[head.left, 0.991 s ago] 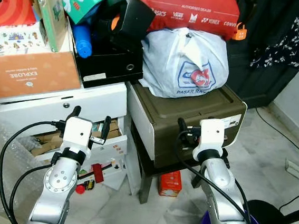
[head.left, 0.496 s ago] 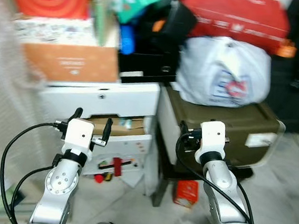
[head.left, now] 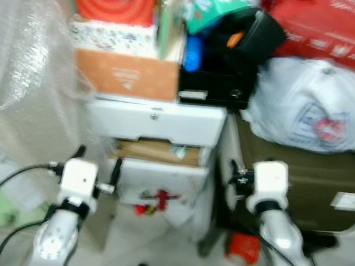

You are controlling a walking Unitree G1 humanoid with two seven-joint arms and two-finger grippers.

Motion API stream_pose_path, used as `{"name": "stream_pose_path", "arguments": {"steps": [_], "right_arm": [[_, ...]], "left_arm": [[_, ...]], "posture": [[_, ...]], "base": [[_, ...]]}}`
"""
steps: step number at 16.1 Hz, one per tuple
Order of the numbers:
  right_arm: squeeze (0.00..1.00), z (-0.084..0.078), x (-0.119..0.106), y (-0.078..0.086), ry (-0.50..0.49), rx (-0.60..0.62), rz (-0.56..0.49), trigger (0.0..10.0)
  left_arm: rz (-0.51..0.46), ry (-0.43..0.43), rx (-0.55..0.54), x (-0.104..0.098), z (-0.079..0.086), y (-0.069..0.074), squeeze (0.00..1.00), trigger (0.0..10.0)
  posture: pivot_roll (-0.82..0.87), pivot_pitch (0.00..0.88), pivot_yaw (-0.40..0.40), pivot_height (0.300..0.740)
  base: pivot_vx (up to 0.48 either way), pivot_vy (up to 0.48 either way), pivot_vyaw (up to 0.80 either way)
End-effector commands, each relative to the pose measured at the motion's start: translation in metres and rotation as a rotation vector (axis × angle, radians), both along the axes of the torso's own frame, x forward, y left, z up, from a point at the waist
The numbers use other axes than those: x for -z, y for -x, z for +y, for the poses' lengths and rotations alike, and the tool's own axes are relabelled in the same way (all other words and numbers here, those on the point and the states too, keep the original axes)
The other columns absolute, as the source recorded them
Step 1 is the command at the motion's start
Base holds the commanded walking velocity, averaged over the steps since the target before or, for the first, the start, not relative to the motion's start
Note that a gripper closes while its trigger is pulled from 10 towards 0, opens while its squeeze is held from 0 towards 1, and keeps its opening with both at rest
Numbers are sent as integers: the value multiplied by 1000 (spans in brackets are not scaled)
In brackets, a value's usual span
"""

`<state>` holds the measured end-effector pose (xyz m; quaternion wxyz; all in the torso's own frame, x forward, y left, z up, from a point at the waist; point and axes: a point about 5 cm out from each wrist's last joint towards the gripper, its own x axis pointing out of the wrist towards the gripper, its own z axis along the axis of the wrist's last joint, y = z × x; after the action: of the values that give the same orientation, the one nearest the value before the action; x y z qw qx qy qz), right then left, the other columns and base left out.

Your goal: Clean up the room

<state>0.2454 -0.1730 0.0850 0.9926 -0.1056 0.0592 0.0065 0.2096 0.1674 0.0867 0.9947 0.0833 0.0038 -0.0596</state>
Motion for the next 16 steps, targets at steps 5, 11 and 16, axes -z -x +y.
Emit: {"name": "stream_pose_path", "arguments": {"steps": [5, 11, 16], "right_arm": [[0, 9, -11, -3, -13, -43, -30, 10000], [0, 11, -10, 0, -17, -50, -20, 10000], [0, 10, -11, 3, -26, -49, -14, 10000]], "left_arm": [[-4, -3, 9, -6, -1, -2, 0, 10000], [-2, -1, 10, -8, -2, -5, 0, 10000], [-5, -4, 11, -9, -1, -5, 0, 10000]], "posture": [[61, 0, -10, 740], [58, 0, -10, 740], [54, 0, -14, 740]], "base": [[0, 0, 800], [0, 0, 800], [0, 0, 800]]}}
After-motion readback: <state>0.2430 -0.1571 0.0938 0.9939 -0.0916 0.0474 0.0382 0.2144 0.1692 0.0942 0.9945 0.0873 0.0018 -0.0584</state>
